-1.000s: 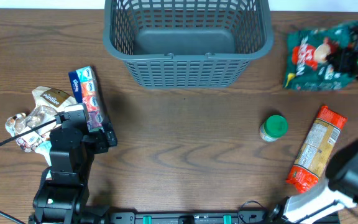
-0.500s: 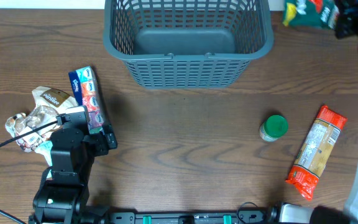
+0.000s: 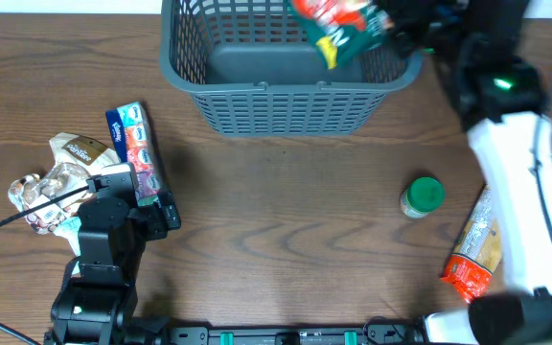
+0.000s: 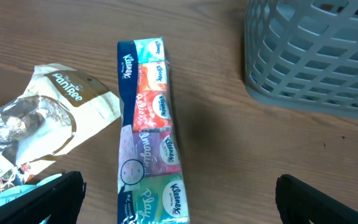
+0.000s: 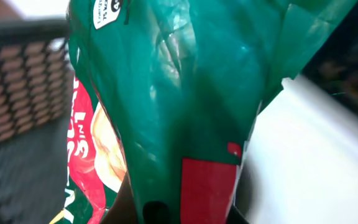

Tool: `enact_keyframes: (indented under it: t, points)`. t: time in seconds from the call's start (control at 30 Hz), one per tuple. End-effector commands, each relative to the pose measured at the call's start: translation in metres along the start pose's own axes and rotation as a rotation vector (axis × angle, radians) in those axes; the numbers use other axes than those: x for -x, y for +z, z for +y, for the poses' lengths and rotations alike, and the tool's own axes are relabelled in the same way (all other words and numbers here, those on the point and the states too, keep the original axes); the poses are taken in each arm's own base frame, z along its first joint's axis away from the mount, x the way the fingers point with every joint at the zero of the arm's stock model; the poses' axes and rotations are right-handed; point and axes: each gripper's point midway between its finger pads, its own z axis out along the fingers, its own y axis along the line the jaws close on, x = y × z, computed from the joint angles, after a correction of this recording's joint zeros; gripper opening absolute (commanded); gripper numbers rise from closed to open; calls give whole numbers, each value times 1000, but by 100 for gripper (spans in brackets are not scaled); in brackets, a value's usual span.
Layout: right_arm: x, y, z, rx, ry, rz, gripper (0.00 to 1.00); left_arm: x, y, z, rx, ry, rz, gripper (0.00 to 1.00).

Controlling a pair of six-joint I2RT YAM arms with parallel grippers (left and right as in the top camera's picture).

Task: Pack container
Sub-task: 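Lift the Nescafe pouch and carry it left into the grey basket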

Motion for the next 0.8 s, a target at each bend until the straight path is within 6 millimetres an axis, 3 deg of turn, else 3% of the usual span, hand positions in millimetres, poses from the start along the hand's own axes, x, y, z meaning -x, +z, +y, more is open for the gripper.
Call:
enact_keyframes:
  t: [0.0, 0.27, 0.47, 0.57, 0.63, 0.7, 0.77]
  points:
    - [-3, 24, 6, 21, -52, 0, 1, 11, -6, -1, 3, -10, -28, 99]
    - [-93, 90, 32, 136, 28, 183, 1, 11, -6, -1, 3, -10, -28, 99]
    - [-156, 110, 61, 237, 99, 341, 1, 11, -6, -1, 3, -10, -28, 99]
    - [-167, 108, 69, 262, 116, 380, 4, 11, -6, 0, 3, -10, -28, 99]
    - [-170, 104, 72, 274, 126, 399, 33, 11, -6, 0, 3, -10, -28, 99]
    - [-170, 99, 74, 278, 159, 416, 84, 11, -6, -1, 3, -10, -28, 98]
    - [-164, 95, 75, 282, 191, 411, 99, 11, -6, 0, 3, -10, -28, 99]
